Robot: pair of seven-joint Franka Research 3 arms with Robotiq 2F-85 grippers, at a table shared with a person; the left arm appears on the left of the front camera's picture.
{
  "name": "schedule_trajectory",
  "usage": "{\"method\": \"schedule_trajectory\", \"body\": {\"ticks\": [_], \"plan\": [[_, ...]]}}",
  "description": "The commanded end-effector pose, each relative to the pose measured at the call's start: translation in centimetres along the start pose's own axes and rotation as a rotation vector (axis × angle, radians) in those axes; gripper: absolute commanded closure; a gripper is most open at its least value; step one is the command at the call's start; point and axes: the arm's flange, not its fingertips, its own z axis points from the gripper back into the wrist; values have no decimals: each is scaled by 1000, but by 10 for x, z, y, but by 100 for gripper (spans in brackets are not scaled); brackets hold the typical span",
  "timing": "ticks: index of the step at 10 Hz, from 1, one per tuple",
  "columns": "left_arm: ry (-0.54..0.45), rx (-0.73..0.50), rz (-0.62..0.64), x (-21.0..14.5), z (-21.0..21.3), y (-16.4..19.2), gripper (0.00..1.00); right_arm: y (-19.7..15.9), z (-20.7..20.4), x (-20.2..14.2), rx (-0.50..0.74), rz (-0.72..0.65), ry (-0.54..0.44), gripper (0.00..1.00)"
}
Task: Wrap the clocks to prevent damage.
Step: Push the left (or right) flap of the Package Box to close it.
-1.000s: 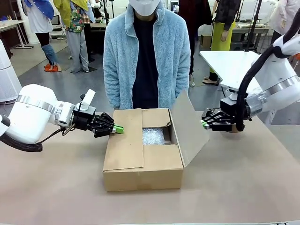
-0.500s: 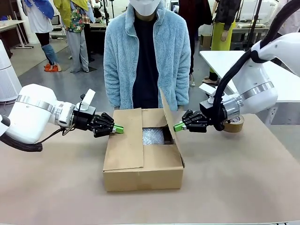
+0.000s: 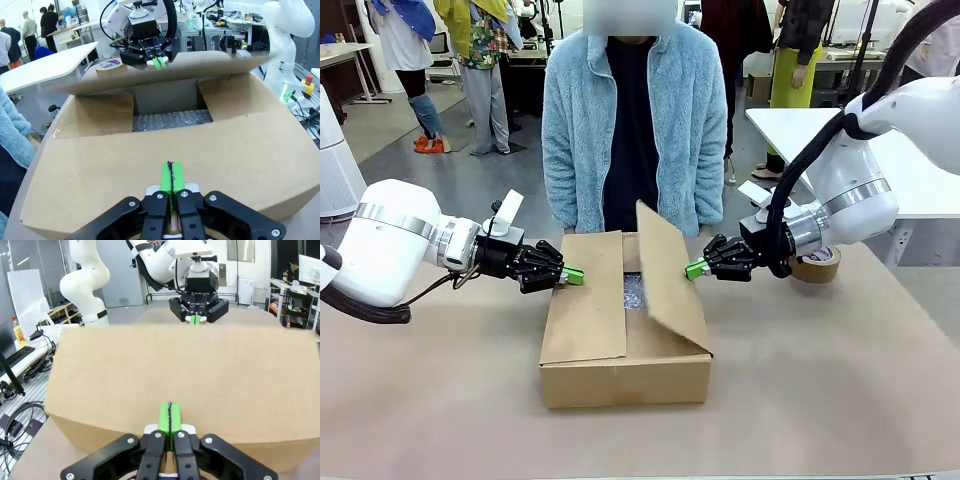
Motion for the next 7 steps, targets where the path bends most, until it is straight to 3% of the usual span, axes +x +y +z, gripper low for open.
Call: {"method": "schedule_trajectory", "body": {"ticks": [1, 7], "plan": [[12, -3, -7, -1, -2, 0, 100, -12, -12, -4, -8, -30, 6, 99], [12, -3, -7, -1, -2, 0, 100, -17, -29, -29, 56, -64, 63, 99]]}}
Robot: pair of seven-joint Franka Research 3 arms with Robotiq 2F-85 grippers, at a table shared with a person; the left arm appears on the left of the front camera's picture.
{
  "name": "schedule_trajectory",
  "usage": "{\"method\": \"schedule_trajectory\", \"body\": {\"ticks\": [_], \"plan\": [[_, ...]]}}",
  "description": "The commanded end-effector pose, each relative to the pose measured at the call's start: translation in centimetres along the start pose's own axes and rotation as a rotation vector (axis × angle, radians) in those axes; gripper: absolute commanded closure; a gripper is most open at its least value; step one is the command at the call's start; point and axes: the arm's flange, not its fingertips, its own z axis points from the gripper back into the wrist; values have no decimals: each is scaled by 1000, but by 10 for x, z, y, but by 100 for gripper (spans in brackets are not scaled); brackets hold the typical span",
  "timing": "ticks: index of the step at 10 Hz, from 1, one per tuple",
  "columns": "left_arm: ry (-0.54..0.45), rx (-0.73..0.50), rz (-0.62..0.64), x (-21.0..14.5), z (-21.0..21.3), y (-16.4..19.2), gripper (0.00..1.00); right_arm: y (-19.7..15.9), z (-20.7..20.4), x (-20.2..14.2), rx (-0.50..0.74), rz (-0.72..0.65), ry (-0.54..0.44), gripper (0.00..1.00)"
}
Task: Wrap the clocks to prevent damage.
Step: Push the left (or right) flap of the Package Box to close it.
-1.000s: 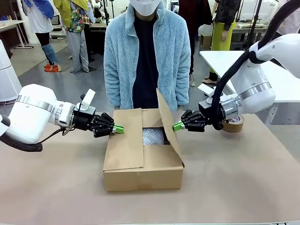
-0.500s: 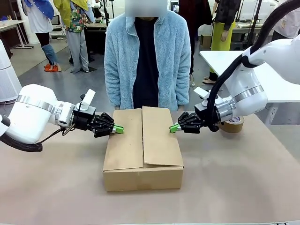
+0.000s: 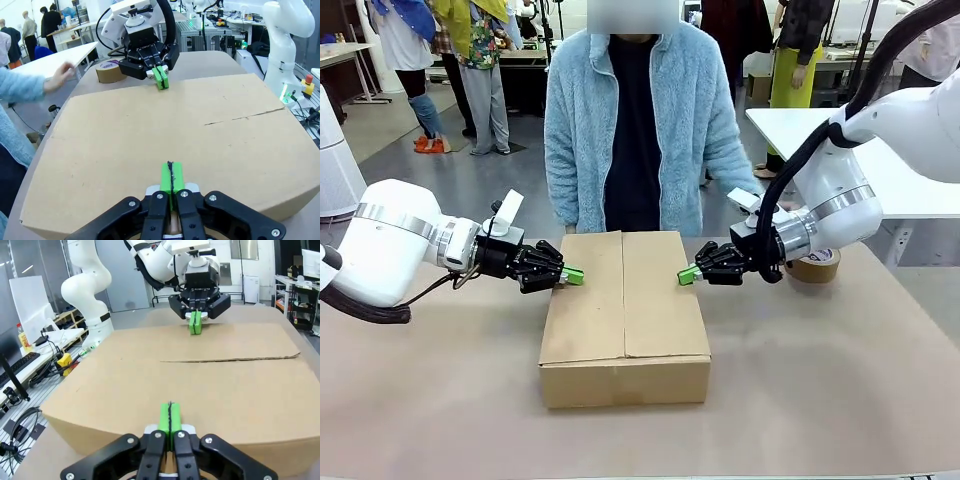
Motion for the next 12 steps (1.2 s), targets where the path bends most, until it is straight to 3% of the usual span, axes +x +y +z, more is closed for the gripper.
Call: {"method": "schedule_trajectory", "body": {"ticks": [1, 4, 5, 6, 12], "plan": [[12, -3, -7, -1, -2, 0, 100, -11, -18, -21, 33, -7, 69, 99], [12, -3, -7, -1, -2, 0, 100, -16, -22, -27, 65, -2, 70, 99], [12, -3, -7, -1, -2, 0, 100, -13, -20, -27, 134, 1, 84, 99], [12, -3, -7, -1, -2, 0, 100, -7, -6, 0, 35, 9, -5, 99], [12, -3, -7, -1, -2, 0, 100, -7, -6, 0, 35, 9, -5, 99]]}}
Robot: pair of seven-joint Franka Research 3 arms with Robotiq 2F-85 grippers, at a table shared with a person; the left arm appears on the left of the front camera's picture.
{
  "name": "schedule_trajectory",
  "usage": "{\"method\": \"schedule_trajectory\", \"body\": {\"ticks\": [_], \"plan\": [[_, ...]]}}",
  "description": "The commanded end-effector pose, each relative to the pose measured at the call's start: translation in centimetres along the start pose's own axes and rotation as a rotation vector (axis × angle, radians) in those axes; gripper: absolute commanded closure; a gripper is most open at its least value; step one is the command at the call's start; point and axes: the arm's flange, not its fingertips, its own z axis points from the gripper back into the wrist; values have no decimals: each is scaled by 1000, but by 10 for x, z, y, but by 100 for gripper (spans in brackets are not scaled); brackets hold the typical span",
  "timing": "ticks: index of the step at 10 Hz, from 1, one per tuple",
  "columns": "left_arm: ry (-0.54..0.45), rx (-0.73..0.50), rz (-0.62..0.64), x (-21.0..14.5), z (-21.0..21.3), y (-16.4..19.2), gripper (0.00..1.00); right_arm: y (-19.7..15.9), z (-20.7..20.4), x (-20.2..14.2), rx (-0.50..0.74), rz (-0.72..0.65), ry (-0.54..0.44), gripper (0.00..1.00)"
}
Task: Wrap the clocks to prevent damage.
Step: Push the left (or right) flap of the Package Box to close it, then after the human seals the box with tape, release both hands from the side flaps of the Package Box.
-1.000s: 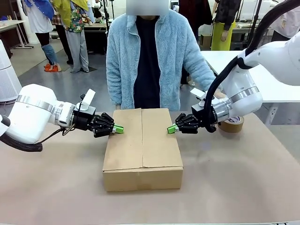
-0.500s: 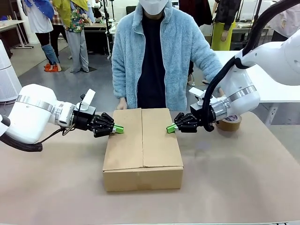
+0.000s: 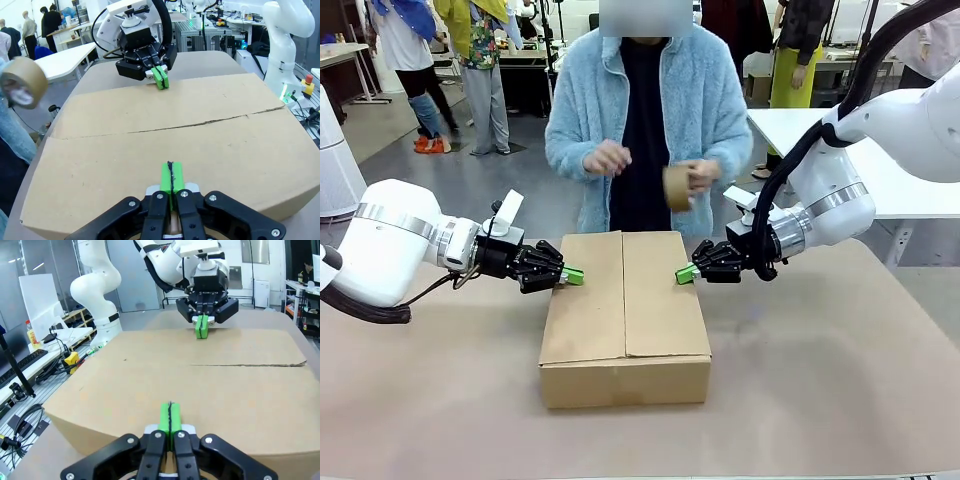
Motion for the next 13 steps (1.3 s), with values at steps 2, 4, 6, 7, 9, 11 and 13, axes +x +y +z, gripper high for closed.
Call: {"method": "schedule_trajectory", "body": {"ticks": [2, 4, 6, 7, 9, 11, 13], "plan": [[12, -3, -7, -1, -1, 0, 100, 2, -3, -3, -20, -10, 4, 99], [12, -3, -7, -1, -1, 0, 100, 2, -3, -3, -20, -10, 4, 99], [12, -3, -7, -1, -1, 0, 100, 2, -3, -3, -20, -10, 4, 99], [12, -3, -7, -1, -1, 0, 100, 2, -3, -3, -20, -10, 4, 99], [12, -3, -7, -1, -1, 0, 100, 2, -3, -3, -20, -10, 4, 99], [12, -3, -7, -1, -1, 0, 100, 2, -3, -3, -20, -10, 4, 99], [12, -3, -7, -1, -1, 0, 100, 2, -3, -3, -20, -10, 4, 99]]}}
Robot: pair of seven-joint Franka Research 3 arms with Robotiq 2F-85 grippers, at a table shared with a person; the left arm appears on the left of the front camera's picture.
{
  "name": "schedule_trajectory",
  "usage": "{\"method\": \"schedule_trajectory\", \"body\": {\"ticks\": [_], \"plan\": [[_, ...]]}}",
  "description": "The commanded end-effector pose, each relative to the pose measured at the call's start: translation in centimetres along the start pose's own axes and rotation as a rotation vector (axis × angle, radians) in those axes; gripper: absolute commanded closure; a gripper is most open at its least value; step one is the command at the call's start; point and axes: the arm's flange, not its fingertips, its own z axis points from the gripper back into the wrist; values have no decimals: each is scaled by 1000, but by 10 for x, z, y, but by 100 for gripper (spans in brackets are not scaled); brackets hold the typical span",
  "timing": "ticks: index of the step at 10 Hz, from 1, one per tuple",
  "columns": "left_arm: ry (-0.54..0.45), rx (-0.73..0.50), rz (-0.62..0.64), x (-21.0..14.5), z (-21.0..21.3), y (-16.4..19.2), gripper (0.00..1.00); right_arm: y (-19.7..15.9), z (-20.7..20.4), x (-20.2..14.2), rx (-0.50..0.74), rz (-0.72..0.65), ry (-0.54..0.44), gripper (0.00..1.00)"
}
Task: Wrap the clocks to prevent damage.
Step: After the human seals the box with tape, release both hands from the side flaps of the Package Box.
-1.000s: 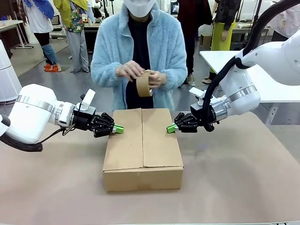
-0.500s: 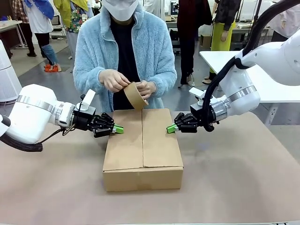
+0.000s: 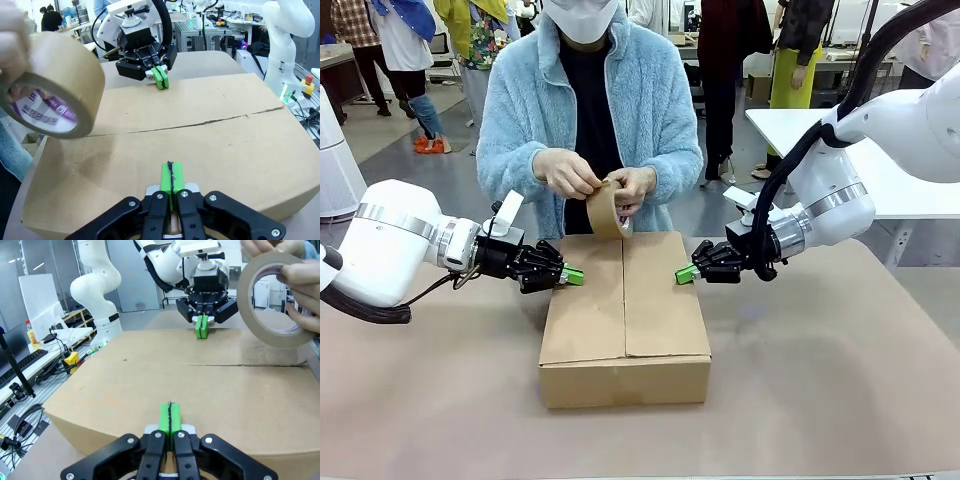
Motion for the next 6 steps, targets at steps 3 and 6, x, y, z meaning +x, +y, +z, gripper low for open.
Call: {"method": "schedule_trajectory", "body": {"ticks": [3, 6], "plan": [[12, -3, -7, -1, -1, 0, 100, 2, -3, -3, -20, -10, 4, 99], [12, -3, -7, -1, -1, 0, 100, 2, -3, -3, -20, -10, 4, 99]]}}
